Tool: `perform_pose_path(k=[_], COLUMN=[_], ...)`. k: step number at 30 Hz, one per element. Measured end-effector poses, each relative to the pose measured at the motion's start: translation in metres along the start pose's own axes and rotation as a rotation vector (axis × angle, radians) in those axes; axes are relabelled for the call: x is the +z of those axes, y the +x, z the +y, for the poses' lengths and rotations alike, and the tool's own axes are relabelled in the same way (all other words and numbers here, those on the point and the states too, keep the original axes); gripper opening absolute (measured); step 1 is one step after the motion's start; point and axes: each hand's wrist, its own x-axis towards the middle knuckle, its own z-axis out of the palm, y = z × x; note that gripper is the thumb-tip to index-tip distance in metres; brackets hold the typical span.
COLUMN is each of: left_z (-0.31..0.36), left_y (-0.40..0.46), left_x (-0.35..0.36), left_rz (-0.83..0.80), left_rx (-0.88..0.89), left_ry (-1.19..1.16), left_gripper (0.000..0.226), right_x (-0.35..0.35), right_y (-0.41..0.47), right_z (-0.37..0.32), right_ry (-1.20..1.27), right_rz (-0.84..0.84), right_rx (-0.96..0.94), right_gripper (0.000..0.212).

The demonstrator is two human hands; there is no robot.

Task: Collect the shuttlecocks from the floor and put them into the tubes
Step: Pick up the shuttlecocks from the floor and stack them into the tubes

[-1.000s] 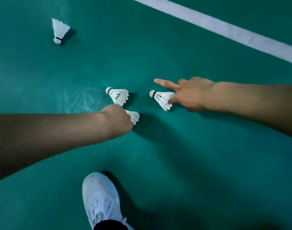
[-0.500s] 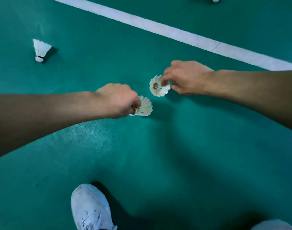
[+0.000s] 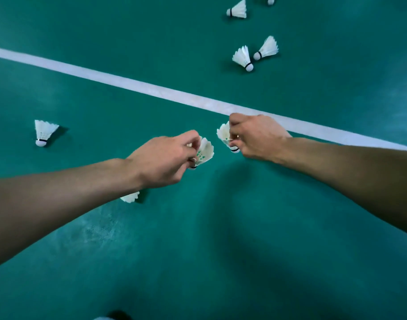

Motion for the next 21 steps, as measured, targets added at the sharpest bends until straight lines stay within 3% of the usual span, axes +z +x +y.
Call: perform_pose_path(k=[6, 12, 17, 21], left_z=[-0.003, 0.003, 0.037, 0.081], left_y=[0.019, 0.047, 0.081, 0.095], left_x=[-0.012, -0.08, -0.217, -0.386], left_rz=[-0.006, 0.026, 0.065, 0.026], left_rx=[-0.003, -0.121, -0.151, -0.11], left_ry=[-0.19, -0.121, -0.123, -0.099], left_gripper=[0.005, 0.01, 0.013, 0.016], right_x=[0.003, -0.049, -0.178, -0.35], right_y=[0.009, 0.012, -0.02, -0.068], right_z=[0.009, 0.017, 0.037, 0.055], right_ry=[0.022, 0.173, 0.282, 0.356], right_rz=[-0.157, -0.198, -0.092, -0.018], right_rx=[0.097, 0.166, 0.216, 0.305], right_gripper=[0.016, 0.014, 0.019, 0.019])
